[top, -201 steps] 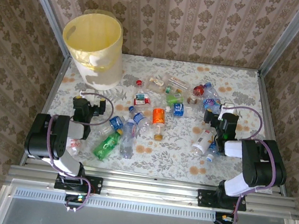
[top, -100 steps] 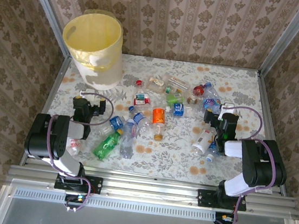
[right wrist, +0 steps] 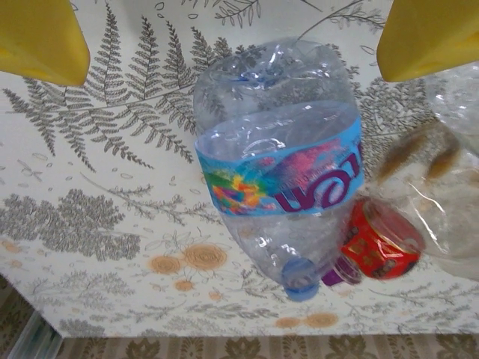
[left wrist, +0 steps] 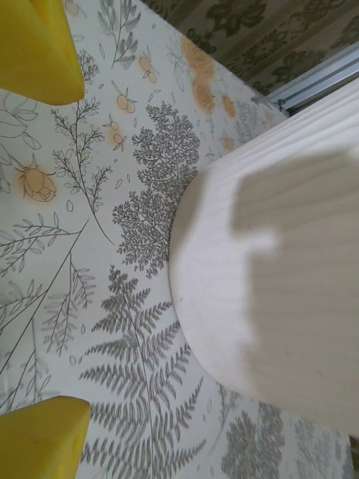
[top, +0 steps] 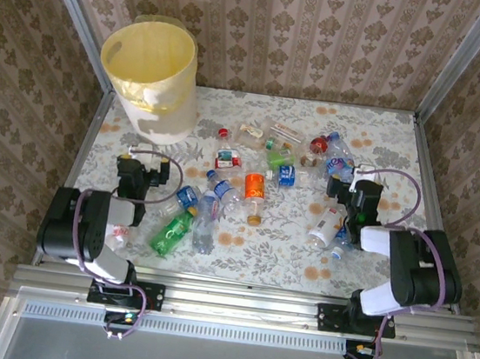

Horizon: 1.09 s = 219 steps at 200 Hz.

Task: Throw the plastic bottles in the bin

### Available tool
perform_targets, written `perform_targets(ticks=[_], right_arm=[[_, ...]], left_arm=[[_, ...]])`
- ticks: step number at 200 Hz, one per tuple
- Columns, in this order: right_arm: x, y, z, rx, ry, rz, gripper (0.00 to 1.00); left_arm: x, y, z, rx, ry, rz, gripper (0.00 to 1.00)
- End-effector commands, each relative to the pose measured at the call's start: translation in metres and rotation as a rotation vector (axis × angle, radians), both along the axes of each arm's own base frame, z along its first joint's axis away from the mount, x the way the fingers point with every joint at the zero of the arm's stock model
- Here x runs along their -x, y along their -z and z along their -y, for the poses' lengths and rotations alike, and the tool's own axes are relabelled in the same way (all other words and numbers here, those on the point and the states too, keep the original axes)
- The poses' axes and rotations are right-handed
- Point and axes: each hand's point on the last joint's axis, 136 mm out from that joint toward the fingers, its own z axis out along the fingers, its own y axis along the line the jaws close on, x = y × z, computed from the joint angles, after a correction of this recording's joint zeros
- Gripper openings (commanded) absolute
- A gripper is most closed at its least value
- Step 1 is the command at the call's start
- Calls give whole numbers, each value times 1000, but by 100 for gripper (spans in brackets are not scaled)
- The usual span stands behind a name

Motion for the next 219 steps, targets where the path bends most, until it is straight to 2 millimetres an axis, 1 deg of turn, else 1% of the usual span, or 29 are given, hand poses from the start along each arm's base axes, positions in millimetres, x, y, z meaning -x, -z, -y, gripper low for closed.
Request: perform_targets(ticks=[1,14,24,54,67,75,93,106,126,153,174,184,193,195,200,219], right_arm=[[1,-48,8,2,75,47,100],[7,-57,4,-36,67,33,100],[12,-65,-2,-61,57,19,100],[33,-91,-41,-106,-57,1,100],[44,-102,-54,-133,-101,-5,100],[51,-108,-60,-153,-124,-6,100],[66,-118,-74,-215,-182,-19,100],[77,-121,-86,-253,-240,-47,100],[91,-123,-101,-301,-309,-106,100],[108,-118,-120,-354,-383,-213,100],[118,-113,-138,-396,-443,-272,100],[123,-109,-147,-398,-476,-305,100],[126,-103,-153,-395,-492,-342,100],[127,-102,-155,-395,-497,-352,100],[130,-98,-160,-395,-509,-377,100],[138,-84,-183,-400,-567,-459,100]], left_arm=[[10,-41,1,-33,-36,82,100],[15,-54,4,9,-43,70,100],[20,-63,15,48,-2,64,100],[38,-94,37,152,22,35,100],[48,-102,42,212,9,9,100],[54,-108,49,249,32,-5,100],[67,-115,62,310,67,-65,100],[76,-117,71,341,90,-120,100],[89,-111,86,363,135,-234,100],[104,-92,96,366,143,-388,100],[114,-82,113,382,196,-456,100],[117,-78,119,371,218,-471,100],[118,-75,118,355,211,-482,100],[121,-75,124,346,231,-487,100],[123,-74,127,337,242,-493,100],[126,-76,134,337,268,-492,100]])
